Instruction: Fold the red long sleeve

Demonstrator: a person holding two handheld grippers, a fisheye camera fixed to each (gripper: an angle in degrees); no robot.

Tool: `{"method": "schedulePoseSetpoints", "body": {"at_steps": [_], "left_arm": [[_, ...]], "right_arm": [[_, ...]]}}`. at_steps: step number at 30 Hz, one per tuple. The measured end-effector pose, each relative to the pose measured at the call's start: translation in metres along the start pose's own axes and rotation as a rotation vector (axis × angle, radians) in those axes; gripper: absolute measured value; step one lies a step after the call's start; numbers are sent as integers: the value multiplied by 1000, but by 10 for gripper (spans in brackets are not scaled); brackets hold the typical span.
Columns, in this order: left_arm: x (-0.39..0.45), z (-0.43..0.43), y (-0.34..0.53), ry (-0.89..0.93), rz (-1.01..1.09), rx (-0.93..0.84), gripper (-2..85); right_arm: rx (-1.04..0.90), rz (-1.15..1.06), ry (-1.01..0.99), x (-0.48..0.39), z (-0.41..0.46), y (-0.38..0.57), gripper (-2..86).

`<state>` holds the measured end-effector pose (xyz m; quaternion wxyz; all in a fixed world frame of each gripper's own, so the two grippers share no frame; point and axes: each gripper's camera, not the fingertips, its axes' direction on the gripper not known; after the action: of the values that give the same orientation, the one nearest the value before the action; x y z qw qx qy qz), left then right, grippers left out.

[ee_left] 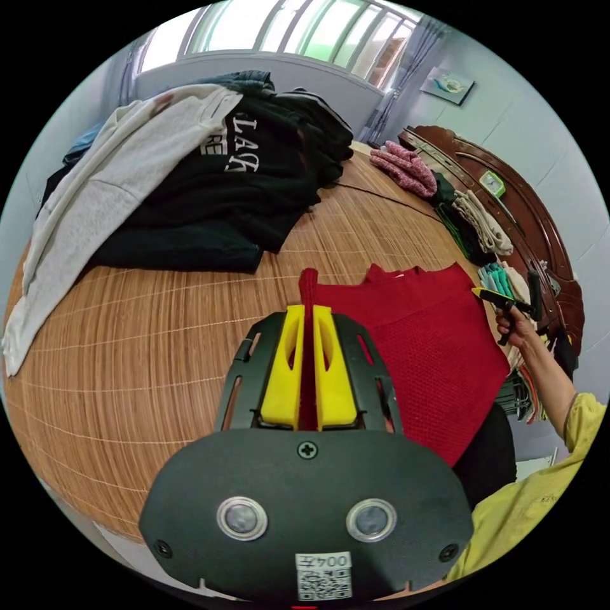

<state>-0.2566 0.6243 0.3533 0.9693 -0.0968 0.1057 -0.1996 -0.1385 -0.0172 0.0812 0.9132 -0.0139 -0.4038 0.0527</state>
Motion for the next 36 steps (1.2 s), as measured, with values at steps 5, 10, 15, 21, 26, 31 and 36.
{"method": "schedulePoseSetpoints", "body": {"at_steps": [5,10,15,21,26,31,36], "left_arm": [[27,-43,-3,-6,50,72,27],[41,-53,-5,-25,78,93,26],[34,-27,0,-30,28,52,25],[29,-17,5,-56,4,39,25],[32,-4,10,-150,31,-11,23],[22,3,21,-176,-13,-26,19],[30,-55,29,-118,78,97,15]], "right_arm": [[64,-87,36,-20,-39,3,36],[72,-97,65,-19,-53,8,35],[42,-44,55,-4,-34,18,36],[38,-3,17,6,-24,25,38],[-16,1,62,10,-6,29,39],[-56,75,39,20,9,37,52],[27,102,-24,33,-37,55,83]]}}
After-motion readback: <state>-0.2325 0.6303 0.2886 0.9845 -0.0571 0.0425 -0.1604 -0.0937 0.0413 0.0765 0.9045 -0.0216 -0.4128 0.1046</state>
